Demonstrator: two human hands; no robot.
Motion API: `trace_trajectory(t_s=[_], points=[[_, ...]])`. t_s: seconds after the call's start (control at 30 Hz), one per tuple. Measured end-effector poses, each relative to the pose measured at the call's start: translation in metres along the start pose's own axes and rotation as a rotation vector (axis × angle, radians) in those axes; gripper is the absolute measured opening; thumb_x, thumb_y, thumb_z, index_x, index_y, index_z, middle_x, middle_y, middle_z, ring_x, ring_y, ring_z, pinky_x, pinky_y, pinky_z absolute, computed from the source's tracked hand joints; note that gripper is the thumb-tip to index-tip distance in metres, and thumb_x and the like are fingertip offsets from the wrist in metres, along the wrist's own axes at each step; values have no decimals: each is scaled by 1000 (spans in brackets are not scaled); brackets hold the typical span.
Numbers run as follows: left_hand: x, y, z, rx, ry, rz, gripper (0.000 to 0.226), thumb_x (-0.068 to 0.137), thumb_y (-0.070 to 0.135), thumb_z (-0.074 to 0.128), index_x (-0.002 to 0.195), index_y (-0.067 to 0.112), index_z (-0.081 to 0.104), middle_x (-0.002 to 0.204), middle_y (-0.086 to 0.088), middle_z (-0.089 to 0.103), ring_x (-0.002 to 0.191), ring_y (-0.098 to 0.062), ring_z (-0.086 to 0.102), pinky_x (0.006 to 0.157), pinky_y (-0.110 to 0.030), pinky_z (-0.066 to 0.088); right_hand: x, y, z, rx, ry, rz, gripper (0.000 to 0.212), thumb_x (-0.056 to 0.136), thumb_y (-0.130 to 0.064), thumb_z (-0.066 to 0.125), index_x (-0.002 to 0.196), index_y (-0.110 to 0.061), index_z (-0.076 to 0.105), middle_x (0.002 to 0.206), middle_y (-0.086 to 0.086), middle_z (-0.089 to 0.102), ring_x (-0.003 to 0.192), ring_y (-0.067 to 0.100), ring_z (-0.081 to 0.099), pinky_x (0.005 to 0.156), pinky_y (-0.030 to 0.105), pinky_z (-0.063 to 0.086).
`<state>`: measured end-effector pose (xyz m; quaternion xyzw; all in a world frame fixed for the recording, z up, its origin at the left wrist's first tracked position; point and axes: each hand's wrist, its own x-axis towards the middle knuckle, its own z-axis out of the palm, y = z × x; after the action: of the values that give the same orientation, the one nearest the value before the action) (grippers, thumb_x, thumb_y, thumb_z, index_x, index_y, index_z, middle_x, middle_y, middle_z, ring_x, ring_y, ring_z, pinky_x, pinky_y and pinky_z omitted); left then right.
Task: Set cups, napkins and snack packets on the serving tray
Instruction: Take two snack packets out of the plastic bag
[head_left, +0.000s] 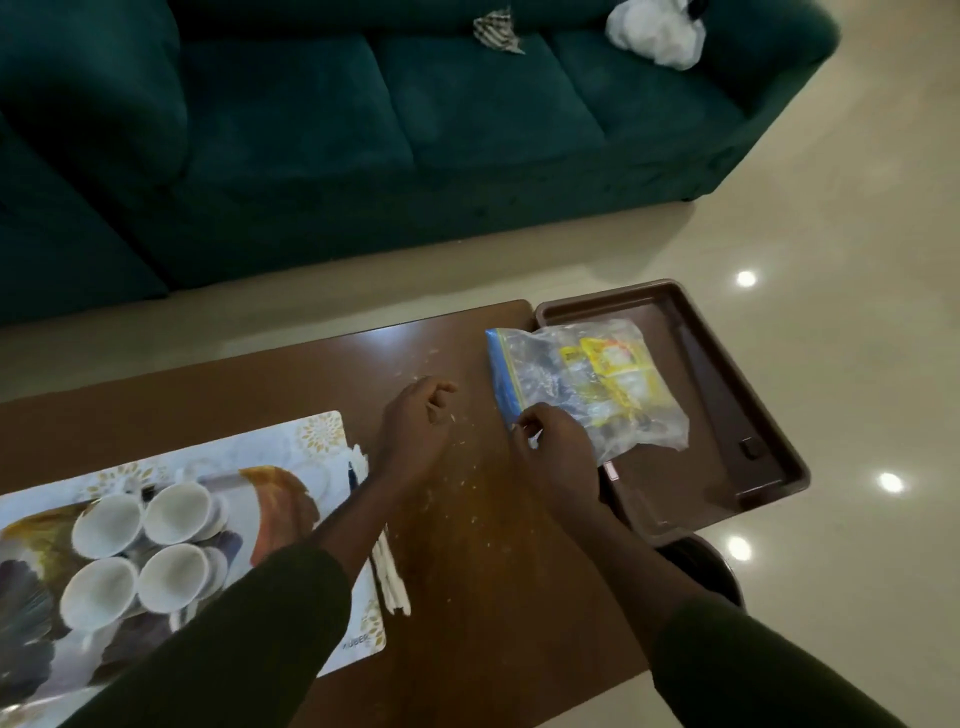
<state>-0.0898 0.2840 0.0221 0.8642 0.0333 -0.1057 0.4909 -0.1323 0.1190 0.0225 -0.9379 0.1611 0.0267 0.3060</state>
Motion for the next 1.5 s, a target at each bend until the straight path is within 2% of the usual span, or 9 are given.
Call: trace_trajectory(t_s=[0.17, 0.43, 0.6, 0.77, 0.87, 1.0, 1.17, 1.33, 1.5], points=[[13, 8, 48, -319, -178, -494, 47, 91, 9, 58, 134, 22, 45, 126, -10, 57, 102, -23, 58, 79, -37, 53, 29, 30, -14, -116, -23, 25, 29, 84, -33, 62, 107, -16, 57, 109, 2, 59, 108, 22, 51, 83, 39, 47], [22, 11, 104, -478, -267, -762, 66, 94, 3, 45, 150, 30, 21, 118, -6, 50, 99, -23, 57, 85, -46, 56, 54, 47, -4, -329, -1, -32, 59, 76, -53, 62, 122, -20, 46, 129, 2, 44, 123, 26, 39, 100, 41, 35], [27, 11, 123, -521, -236, -796, 68, 92, 5, 51, 149, 28, 23, 134, -11, 53, 102, -23, 57, 79, -40, 52, 60, 59, -2, -327, -57, -34, 60, 81, -55, 55, 127, -19, 43, 137, 3, 40, 130, 26, 34, 108, 44, 30], [29, 21, 132, -553, -133, -738, 46, 100, 18, 46, 144, 23, 35, 123, -16, 63, 94, -29, 66, 69, -40, 56, 63, 58, -5, -266, -29, -19, 65, 80, -66, 48, 125, -19, 46, 128, 3, 51, 124, 26, 43, 103, 44, 31], [30, 30, 137, -589, -110, -651, 46, 102, 15, 42, 146, 21, 34, 126, -19, 63, 111, -44, 62, 75, -43, 57, 69, 52, -11, -244, -32, -7, 67, 77, -71, 49, 122, -21, 48, 122, 3, 57, 116, 27, 51, 95, 45, 37], [32, 38, 141, -649, -44, -590, 59, 93, 3, 55, 145, 23, 34, 115, -23, 67, 82, -31, 66, 59, -34, 53, 78, 46, -29, -140, -9, -29, 32, 81, -46, 57, 100, -20, 59, 99, 3, 66, 96, 27, 60, 76, 39, 47], [39, 54, 147, -441, 128, -468, 69, 84, 10, 69, 142, 16, 33, 118, -5, 59, 94, -16, 59, 63, -21, 44, 81, 49, -55, -52, 75, 8, 12, 85, -26, 55, 90, -16, 59, 88, 3, 66, 82, 26, 62, 66, 36, 47], [47, 70, 147, -536, 142, -565, 86, 77, 11, 77, 145, 15, 25, 143, -17, 43, 123, -35, 52, 95, -44, 51, 78, 62, -93, 52, 205, 14, 9, 84, -24, 57, 83, -15, 58, 75, -1, 63, 69, 19, 58, 56, 28, 34], [47, 88, 157, -743, -43, -487, 44, 82, -2, 68, 123, 6, 53, 122, -22, 64, 109, -40, 63, 87, -51, 55, 73, 79, -126, 128, 323, 2, 6, 83, -17, 60, 86, -11, 62, 76, 4, 66, 69, 20, 60, 61, 34, 48]])
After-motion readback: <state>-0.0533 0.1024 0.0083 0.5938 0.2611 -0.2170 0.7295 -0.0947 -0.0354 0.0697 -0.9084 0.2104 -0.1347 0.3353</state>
